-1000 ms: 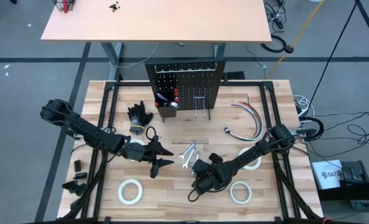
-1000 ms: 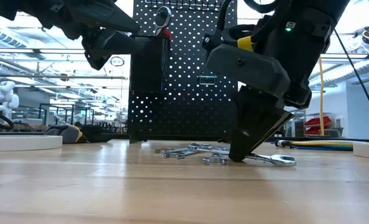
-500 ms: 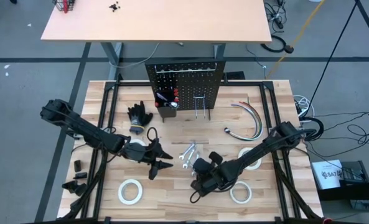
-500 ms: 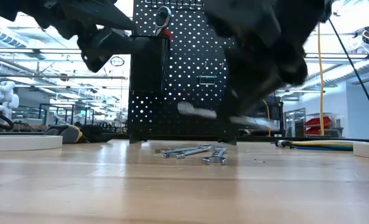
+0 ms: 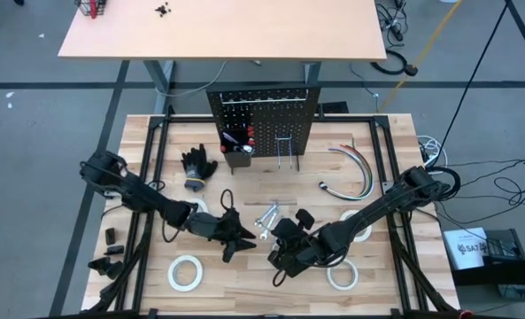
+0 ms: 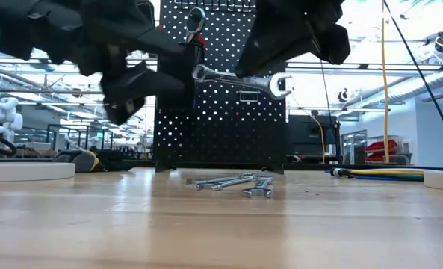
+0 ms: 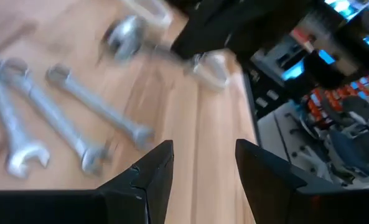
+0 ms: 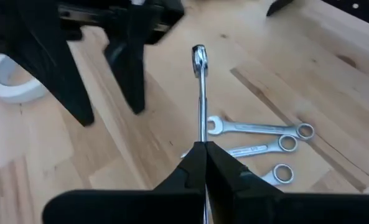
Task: Hang tools onto peg board
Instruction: Hang the wrench on the peg board
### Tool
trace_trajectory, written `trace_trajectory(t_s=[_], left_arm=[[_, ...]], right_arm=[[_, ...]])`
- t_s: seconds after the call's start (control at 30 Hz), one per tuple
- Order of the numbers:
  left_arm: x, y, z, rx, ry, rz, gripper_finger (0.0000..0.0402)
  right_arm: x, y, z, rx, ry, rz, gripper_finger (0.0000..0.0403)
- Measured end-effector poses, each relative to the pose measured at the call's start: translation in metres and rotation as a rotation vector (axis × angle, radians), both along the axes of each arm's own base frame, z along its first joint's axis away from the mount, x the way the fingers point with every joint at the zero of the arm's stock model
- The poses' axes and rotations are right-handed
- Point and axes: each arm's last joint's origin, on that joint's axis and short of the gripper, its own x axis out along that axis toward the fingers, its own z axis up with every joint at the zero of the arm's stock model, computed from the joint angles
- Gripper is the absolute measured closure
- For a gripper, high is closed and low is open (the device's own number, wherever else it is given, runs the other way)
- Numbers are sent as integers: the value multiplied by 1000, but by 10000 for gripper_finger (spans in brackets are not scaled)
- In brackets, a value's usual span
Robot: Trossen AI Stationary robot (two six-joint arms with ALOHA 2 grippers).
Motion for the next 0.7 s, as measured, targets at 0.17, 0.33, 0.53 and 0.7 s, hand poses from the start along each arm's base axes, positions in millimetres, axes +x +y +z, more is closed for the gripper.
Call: trace_trajectory(t_s=[0.17, 0.33, 0.53, 0.7], left_arm=[[4, -3, 2, 85, -110, -13, 226], [4, -1, -1, 91, -80, 21, 226], [3, 0, -6, 105, -30, 19, 226], [2, -2, -8, 117, -10, -33, 226]], right_arm=[[3, 6, 5, 21, -60, 27, 400], [-2, 10, 17, 21, -105, 26, 401], [-11, 5, 6, 18, 20, 0, 402], [-6, 13, -2, 64, 86, 152, 401]])
